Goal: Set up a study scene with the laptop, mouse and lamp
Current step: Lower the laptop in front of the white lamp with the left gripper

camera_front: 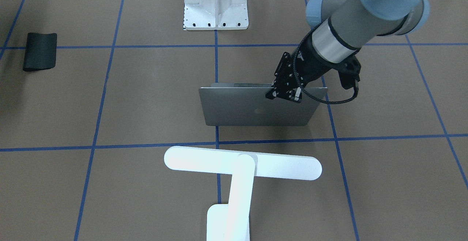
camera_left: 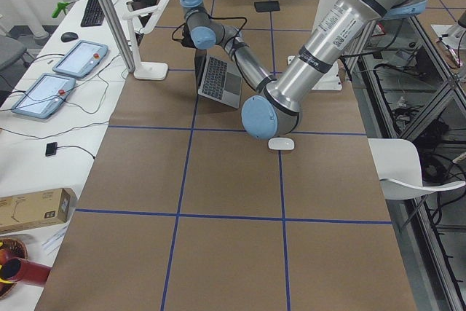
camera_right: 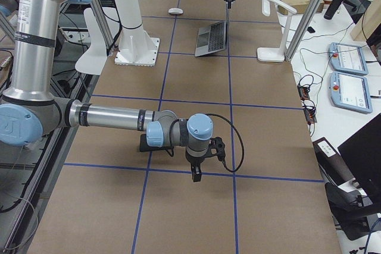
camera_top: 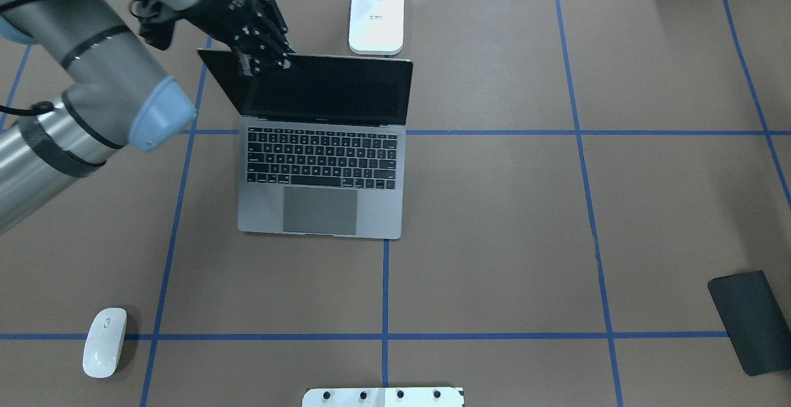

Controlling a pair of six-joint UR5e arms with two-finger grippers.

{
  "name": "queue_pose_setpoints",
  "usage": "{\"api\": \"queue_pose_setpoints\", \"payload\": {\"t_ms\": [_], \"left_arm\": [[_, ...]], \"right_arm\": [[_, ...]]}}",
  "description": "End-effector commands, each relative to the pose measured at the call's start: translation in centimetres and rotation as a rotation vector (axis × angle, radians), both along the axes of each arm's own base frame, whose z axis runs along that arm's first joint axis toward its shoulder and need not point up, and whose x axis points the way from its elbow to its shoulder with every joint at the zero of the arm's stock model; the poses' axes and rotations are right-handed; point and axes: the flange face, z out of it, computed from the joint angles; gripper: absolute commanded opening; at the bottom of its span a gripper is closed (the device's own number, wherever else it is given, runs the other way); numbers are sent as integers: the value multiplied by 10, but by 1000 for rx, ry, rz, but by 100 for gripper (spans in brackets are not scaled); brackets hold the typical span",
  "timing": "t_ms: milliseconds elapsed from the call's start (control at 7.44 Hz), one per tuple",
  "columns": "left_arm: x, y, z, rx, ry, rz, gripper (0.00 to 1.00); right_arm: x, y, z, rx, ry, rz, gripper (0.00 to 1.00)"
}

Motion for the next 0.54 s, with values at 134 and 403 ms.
{"api": "queue_pose_setpoints", "payload": {"t_ms": [134, 403], "left_arm": [[32, -26, 10, 28, -5, -89, 0], [42, -44, 27, 100, 15, -168, 0]], "right_arm": [[0, -1, 0, 1, 3, 0, 100], [0, 2, 1, -2, 1, 0, 100]]}}
